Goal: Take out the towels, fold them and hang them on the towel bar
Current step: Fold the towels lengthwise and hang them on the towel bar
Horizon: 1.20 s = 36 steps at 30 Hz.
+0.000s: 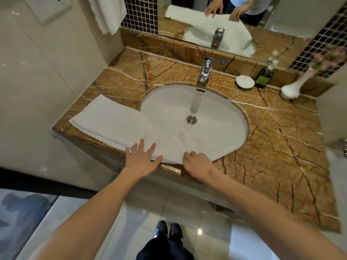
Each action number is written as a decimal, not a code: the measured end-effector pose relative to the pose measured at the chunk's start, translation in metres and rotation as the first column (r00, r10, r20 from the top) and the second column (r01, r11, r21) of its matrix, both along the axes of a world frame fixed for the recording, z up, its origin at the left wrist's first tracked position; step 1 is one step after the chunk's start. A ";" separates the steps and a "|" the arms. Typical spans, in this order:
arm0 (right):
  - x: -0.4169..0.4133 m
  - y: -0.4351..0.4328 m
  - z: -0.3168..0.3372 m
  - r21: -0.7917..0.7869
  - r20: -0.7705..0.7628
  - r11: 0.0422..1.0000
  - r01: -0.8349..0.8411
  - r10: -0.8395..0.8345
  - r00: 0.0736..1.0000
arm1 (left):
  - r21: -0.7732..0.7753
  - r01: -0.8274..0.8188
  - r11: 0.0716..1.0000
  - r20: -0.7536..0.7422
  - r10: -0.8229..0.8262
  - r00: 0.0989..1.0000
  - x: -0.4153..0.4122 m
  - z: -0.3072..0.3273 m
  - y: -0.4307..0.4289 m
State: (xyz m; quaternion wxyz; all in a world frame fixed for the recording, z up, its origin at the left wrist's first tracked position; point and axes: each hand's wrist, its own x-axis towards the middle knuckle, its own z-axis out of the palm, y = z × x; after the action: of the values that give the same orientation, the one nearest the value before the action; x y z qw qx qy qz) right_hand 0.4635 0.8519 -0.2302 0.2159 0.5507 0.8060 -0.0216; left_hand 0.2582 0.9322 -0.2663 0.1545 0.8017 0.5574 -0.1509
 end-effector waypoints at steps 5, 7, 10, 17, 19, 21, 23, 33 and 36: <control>-0.021 -0.018 0.007 0.002 0.136 1.000 -0.016 0.016 0.991 | -0.015 -0.010 1.000 -0.040 0.010 0.999 -0.002 0.006 -0.004; -0.029 -0.023 0.007 -0.010 0.142 0.998 0.066 -0.063 0.988 | -0.009 -0.019 1.000 -0.051 0.018 0.999 -0.001 0.009 -0.002; -0.039 -0.032 -0.007 0.046 0.067 0.996 0.076 -0.079 0.995 | 0.066 -0.070 0.995 -0.079 0.075 0.994 0.009 0.014 0.009; -0.025 -0.024 -0.005 -0.151 -0.435 0.950 0.273 -0.312 0.844 | 0.025 -0.156 0.987 0.008 0.156 0.988 0.027 -0.018 0.046; -0.012 -0.019 -0.001 -0.173 -0.557 0.912 0.373 -0.403 0.726 | 0.015 -0.153 0.988 0.014 0.153 0.988 0.028 -0.028 0.040; 0.005 -0.011 0.001 -0.146 -0.633 0.834 0.532 -0.492 0.598 | 0.041 -0.156 0.987 0.028 0.154 0.988 0.026 -0.034 0.036; 0.028 -0.003 0.000 -0.045 -0.642 0.722 0.690 -0.550 0.534 | 0.053 -0.157 0.986 0.039 0.155 0.987 0.025 -0.034 0.035; 0.106 -0.005 -0.032 -0.133 -0.181 0.427 0.894 -0.898 0.402 | 0.077 -0.159 0.984 0.057 0.155 0.986 0.025 -0.036 0.034; 0.097 -0.009 -0.032 -0.022 -0.242 0.471 0.882 -0.859 0.452 | 0.075 -0.161 0.984 0.056 0.157 0.986 0.024 -0.037 0.034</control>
State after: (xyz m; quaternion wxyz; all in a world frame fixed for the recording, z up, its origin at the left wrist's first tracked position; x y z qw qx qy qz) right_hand 0.5609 0.8433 -0.2622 0.0546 0.8899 0.4285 -0.1467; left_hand 0.2826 0.9660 -0.3030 0.1479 0.7637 0.6210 -0.0957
